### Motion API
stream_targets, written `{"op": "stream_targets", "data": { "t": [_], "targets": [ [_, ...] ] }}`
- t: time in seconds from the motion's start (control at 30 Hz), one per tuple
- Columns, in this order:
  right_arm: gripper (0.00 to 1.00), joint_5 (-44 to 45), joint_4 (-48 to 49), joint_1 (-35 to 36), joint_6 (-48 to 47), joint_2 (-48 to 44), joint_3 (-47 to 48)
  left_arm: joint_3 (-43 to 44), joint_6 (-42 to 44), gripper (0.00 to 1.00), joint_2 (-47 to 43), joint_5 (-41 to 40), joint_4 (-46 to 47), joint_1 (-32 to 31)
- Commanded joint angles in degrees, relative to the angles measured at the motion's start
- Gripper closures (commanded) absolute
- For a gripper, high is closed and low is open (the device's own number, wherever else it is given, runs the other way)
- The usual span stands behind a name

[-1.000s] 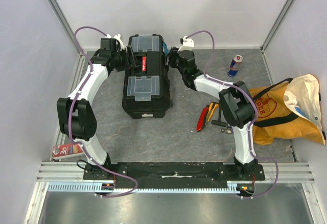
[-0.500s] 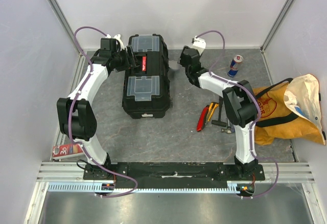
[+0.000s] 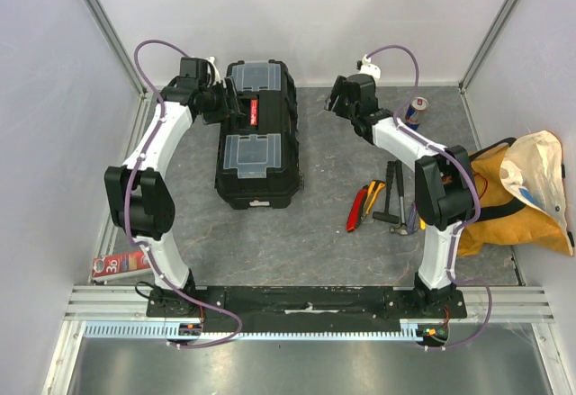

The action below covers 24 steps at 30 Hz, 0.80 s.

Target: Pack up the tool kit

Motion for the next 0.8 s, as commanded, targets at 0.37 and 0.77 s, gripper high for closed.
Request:
{"op": "stream_targets", "data": {
  "t": [0.37, 0.77],
  "targets": [
    [0.21, -9.1, -21.6, 5.1, 5.1, -2.2, 19.9, 10.0, 0.4, 0.23, 0.0, -2.9, -11.0, -0.5],
    [0.20, -8.7, -25.9, 10.3, 4.3, -8.5, 18.6, 0.6, 2.8, 0.66, -0.6, 4.4, -8.9, -2.7]
  ]
}}
